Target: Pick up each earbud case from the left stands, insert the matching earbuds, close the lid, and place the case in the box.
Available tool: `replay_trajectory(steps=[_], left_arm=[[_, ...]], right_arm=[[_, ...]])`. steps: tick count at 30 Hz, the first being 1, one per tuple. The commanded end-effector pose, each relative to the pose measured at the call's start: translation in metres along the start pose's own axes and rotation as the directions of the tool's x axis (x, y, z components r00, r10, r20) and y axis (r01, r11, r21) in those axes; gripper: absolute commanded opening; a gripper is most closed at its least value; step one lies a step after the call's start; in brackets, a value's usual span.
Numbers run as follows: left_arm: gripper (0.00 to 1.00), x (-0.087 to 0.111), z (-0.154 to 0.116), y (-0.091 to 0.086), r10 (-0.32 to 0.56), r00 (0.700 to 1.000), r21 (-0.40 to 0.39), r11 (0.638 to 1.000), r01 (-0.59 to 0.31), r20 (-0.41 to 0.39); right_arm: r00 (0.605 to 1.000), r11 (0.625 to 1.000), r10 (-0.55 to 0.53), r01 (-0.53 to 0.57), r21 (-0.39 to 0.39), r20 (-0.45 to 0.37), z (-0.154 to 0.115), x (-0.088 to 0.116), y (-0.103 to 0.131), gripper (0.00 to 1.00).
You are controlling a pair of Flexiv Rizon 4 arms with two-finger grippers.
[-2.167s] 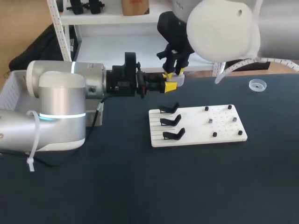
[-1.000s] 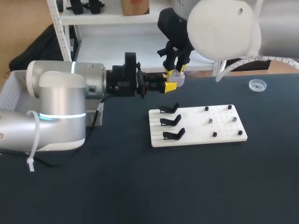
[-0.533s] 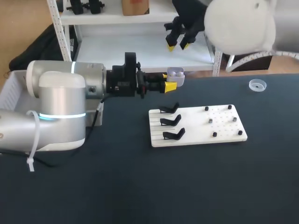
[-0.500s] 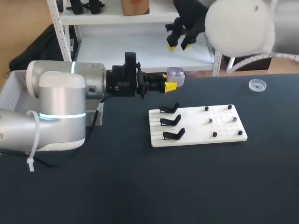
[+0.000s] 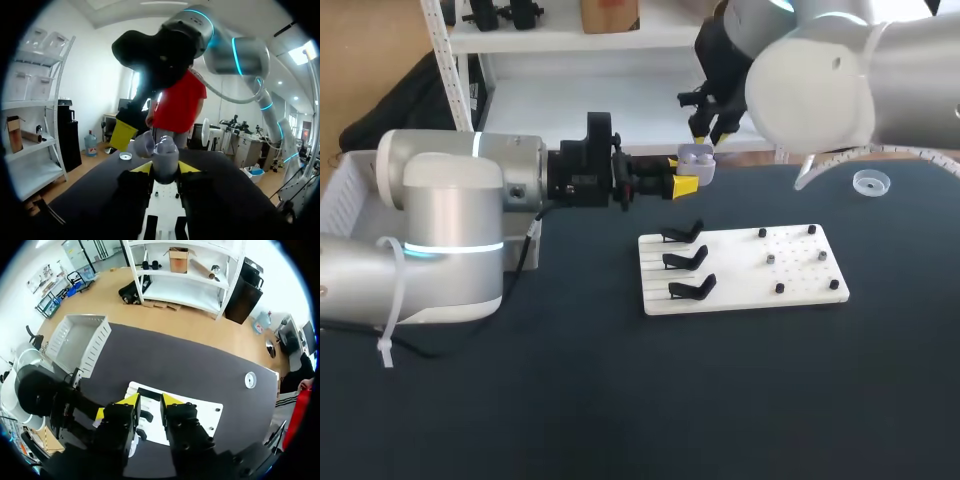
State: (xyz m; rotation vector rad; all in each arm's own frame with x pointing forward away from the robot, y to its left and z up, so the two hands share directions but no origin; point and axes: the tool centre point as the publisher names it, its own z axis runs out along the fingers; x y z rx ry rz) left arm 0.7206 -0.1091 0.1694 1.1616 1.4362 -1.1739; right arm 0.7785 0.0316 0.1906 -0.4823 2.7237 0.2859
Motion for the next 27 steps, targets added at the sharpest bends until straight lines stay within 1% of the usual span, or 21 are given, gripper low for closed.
replay_trajectory(steps=[1,6,11,14,16,18,19,20,21,22,24,27], left_arm=[[0.00,0.000,0.000,0.000,0.001,1.000,-0.001,1.000,-0.001,0.002],[0.00,0.000,0.000,0.000,0.001,1.000,-0.001,1.000,-0.001,0.002],[0.00,0.000,0.000,0.000,0.001,1.000,-0.001,1.000,-0.001,0.002],[0.00,0.000,0.000,0.000,0.001,1.000,-0.001,1.000,-0.001,0.002],[0.00,0.000,0.000,0.000,0.001,1.000,-0.001,1.000,-0.001,0.002],[0.00,0.000,0.000,0.000,0.001,1.000,-0.001,1.000,-0.001,0.002],[0.00,0.000,0.000,0.000,0.001,1.000,-0.001,1.000,-0.001,0.002],[0.00,0.000,0.000,0.000,0.001,1.000,-0.001,1.000,-0.001,0.002],[0.00,0.000,0.000,0.000,0.001,1.000,-0.001,1.000,-0.001,0.002],[0.00,0.000,0.000,0.000,0.001,1.000,-0.001,1.000,-0.001,0.002],[0.00,-0.011,-0.014,-0.002,0.017,1.000,-0.001,1.000,-0.017,0.011],[0.00,-0.028,-0.039,-0.002,0.059,0.998,-0.020,0.998,-0.059,0.006]], right_arm=[[1.000,1.000,0.005,-0.004,-0.008,0.007,-0.009,0.017,-0.001,0.25],[1.000,0.999,0.022,-0.021,-0.039,0.006,-0.017,0.032,0.001,0.25],[1.000,0.998,0.028,-0.027,-0.055,0.005,-0.018,0.039,0.005,0.25],[0.997,0.997,0.058,-0.055,-0.059,0.042,-0.023,0.037,0.004,0.25],[0.992,0.991,0.100,-0.093,-0.093,0.076,-0.034,0.035,-0.001,0.27],[0.982,0.983,0.148,-0.133,-0.128,0.121,-0.046,0.036,-0.009,0.36],[0.976,0.978,0.167,-0.146,-0.149,0.140,-0.052,0.039,-0.013,0.42],[0.967,0.971,0.193,-0.164,-0.174,0.168,-0.057,0.042,-0.017,0.61],[0.956,0.961,0.225,-0.187,-0.202,0.186,-0.061,0.046,-0.022,1.00],[0.949,0.953,0.249,-0.205,-0.223,0.194,-0.064,0.050,-0.028,1.00],[0.931,0.939,0.298,-0.246,-0.239,0.211,-0.064,0.059,-0.038,1.00],[0.908,0.912,0.373,-0.320,-0.257,0.189,-0.057,0.075,-0.054,1.00]])
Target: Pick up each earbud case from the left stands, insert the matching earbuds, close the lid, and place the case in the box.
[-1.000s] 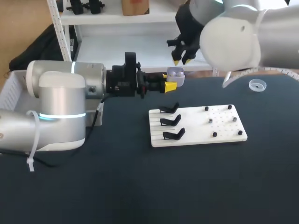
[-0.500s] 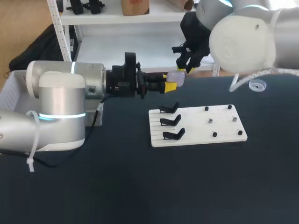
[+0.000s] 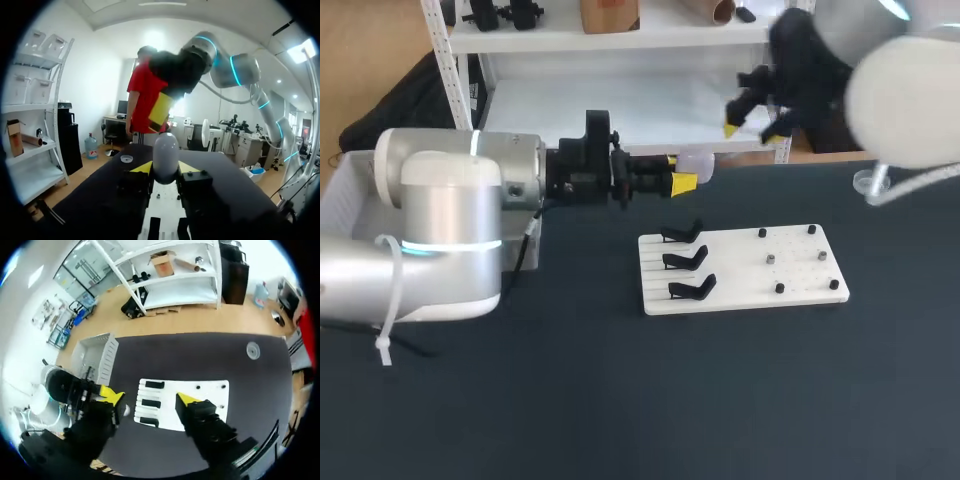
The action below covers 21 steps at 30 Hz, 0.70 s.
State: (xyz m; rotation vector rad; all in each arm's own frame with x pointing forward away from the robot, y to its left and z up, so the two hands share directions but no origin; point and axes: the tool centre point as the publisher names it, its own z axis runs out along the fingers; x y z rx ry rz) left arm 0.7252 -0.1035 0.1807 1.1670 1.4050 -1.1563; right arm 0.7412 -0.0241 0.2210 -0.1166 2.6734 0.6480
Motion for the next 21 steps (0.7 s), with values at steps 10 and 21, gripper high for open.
replay_trajectory(steps=[10,21], left_arm=[[0.00,-0.038,-0.145,0.027,0.125,0.992,-0.106,0.986,-0.127,-0.026],[0.00,-0.016,-0.240,0.080,0.101,0.995,-0.128,0.986,-0.103,-0.022]], right_arm=[[0.962,0.966,0.251,-0.256,0.038,0.104,-0.003,0.069,-0.073,1.00],[0.925,0.935,0.343,-0.353,0.033,0.165,-0.009,0.096,-0.081,1.00]])
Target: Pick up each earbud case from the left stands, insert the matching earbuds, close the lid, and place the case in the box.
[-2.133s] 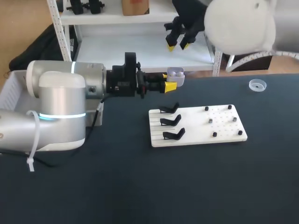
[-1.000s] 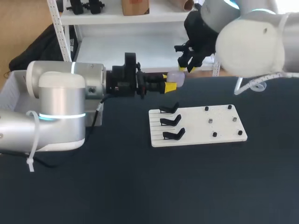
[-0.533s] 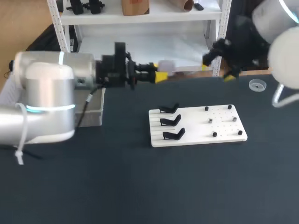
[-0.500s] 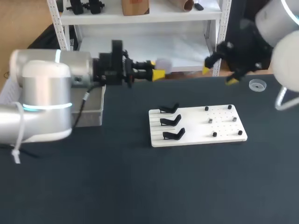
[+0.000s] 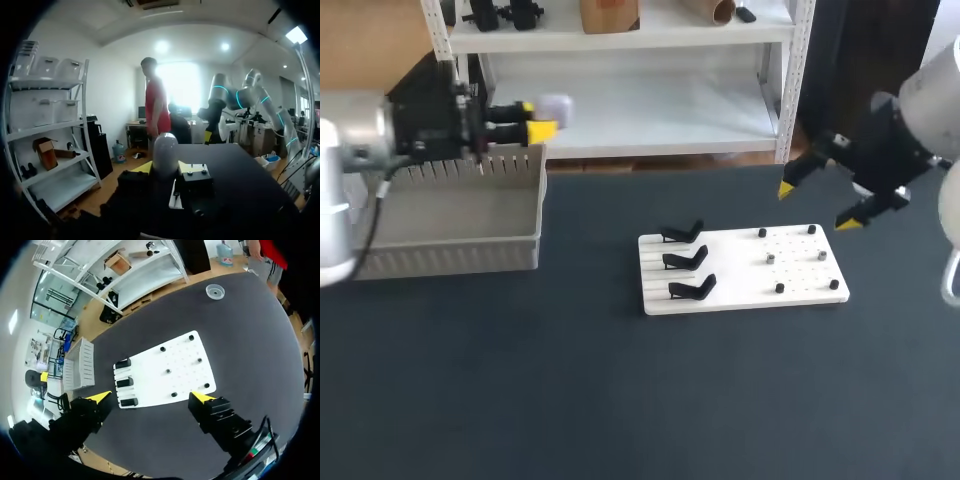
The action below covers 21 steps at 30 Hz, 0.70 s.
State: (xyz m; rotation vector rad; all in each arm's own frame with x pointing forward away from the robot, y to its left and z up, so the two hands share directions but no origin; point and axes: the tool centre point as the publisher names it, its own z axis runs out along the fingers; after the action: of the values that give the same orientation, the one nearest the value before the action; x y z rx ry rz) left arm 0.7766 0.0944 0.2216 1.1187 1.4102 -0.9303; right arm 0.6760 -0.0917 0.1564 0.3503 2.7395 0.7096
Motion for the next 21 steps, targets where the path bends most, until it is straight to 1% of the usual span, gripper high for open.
replay_trajectory(steps=[1,3,5,7,8,10,11,13,17,20,21], left_arm=[[0.00,0.016,-0.046,0.024,-0.008,1.000,0.038,0.999,0.008,-0.008],[0.00,0.025,-0.055,0.031,-0.003,1.000,0.040,0.999,0.003,-0.005],[0.00,0.038,-0.065,0.040,-0.012,1.000,0.002,1.000,0.012,-0.028],[0.00,0.051,-0.074,0.049,-0.035,0.999,-0.025,0.999,0.034,-0.027],[0.00,0.059,-0.078,0.052,-0.051,0.997,-0.047,0.998,0.049,-0.050],[0.00,0.073,-0.081,0.056,-0.076,0.995,-0.069,0.995,0.072,-0.061],[0.00,0.081,-0.083,0.058,-0.097,0.991,-0.102,0.991,0.088,-0.090],[0.00,0.094,-0.084,0.060,-0.121,0.987,-0.113,0.988,0.109,-0.105],[0.00,0.118,-0.082,0.059,-0.179,0.969,-0.133,0.979,0.157,-0.170],[0.00,0.133,-0.082,0.056,-0.224,0.943,-0.166,0.968,0.187,-0.245],[0.00,0.136,-0.082,0.055,-0.236,0.937,-0.166,0.966,0.198,-0.257]], right_arm=[[0.983,1.000,0.027,-0.029,0.007,0.181,-0.009,0.010,-0.011,1.00],[0.979,0.999,0.041,-0.047,0.025,0.200,-0.012,0.010,-0.015,1.00],[0.977,0.997,0.054,-0.063,0.036,0.205,-0.014,0.010,-0.018,1.00],[0.976,0.996,0.056,-0.069,0.054,0.212,-0.016,0.011,-0.018,1.00],[0.975,0.996,0.055,-0.069,0.060,0.214,-0.016,0.011,-0.019,1.00],[0.975,0.995,0.054,-0.070,0.068,0.216,-0.016,0.012,-0.018,1.00],[0.975,0.995,0.054,-0.072,0.074,0.217,-0.015,0.013,-0.018,1.00],[0.975,0.993,0.061,-0.081,0.082,0.215,-0.014,0.015,-0.017,1.00],[0.975,0.992,0.070,-0.091,0.089,0.211,-0.011,0.019,-0.018,1.00],[0.975,0.990,0.077,-0.099,0.096,0.207,-0.009,0.021,-0.018,1.00],[0.975,0.990,0.080,-0.102,0.097,0.206,-0.009,0.021,-0.019,1.00]])
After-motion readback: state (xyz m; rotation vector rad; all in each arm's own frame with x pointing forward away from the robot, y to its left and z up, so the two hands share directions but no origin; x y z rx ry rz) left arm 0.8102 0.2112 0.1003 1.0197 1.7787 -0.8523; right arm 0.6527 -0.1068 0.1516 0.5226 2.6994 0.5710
